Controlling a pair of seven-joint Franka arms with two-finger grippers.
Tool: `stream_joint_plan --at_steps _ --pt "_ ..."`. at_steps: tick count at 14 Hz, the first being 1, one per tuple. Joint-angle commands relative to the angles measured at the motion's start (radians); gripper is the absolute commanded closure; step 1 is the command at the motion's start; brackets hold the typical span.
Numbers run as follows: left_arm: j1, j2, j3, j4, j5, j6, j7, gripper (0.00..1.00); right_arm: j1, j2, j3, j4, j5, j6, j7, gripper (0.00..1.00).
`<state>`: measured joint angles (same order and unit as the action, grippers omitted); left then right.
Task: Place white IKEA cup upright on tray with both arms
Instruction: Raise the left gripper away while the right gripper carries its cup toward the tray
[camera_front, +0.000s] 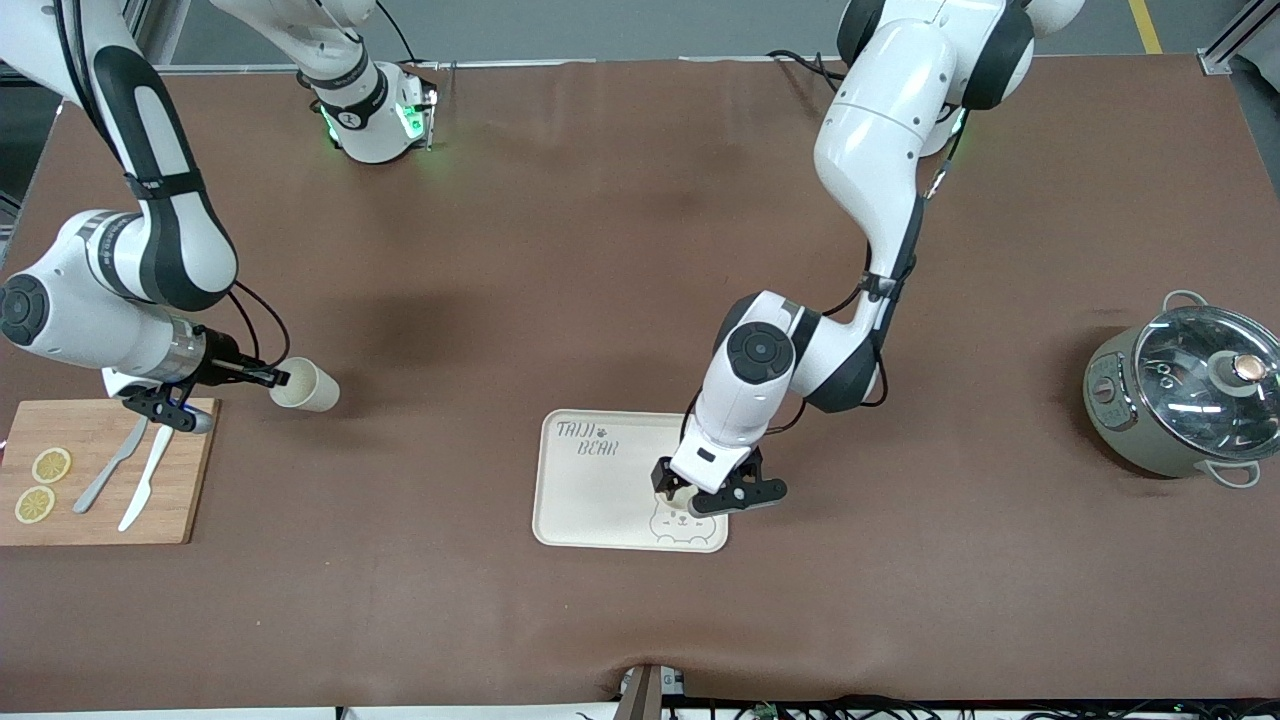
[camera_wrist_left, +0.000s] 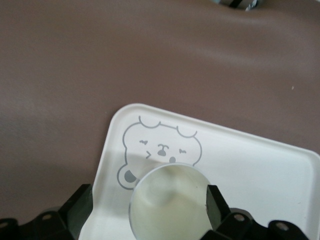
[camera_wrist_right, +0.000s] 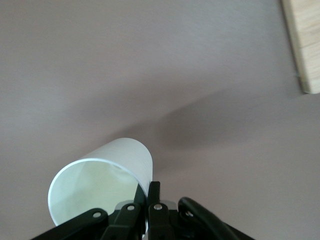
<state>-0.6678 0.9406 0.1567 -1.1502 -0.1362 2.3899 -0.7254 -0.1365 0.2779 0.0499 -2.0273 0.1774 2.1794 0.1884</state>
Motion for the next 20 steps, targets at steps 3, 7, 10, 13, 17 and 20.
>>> stream_joint_plan --at_steps 3,7,10,13,17,20 --pt "0.0 -0.129 0.04 -0.013 0.017 -0.173 0.018 0.0 0.101 0.01 -0.001 0.088 0.019 -0.02 0.189 1.0" --pt "0.089 -0.267 0.032 -0.016 0.01 -0.339 0.174 0.0 0.164 0.055 -0.001 0.142 0.039 -0.012 0.307 1.0" --pt "0.171 -0.356 0.026 -0.02 0.001 -0.463 0.286 0.0 0.192 0.095 -0.002 0.186 0.039 -0.01 0.367 1.0" --pt "0.276 -0.433 0.021 -0.02 -0.003 -0.578 0.446 0.0 0.215 0.119 -0.002 0.213 0.039 -0.009 0.391 1.0" --pt "0.407 -0.531 0.021 -0.075 -0.01 -0.64 0.602 0.0 0.277 0.155 -0.002 0.28 0.037 -0.001 0.561 1.0" --pt "0.448 -0.641 0.021 -0.222 -0.01 -0.614 0.643 0.0 0.34 0.219 -0.002 0.366 0.039 0.0 0.684 1.0"
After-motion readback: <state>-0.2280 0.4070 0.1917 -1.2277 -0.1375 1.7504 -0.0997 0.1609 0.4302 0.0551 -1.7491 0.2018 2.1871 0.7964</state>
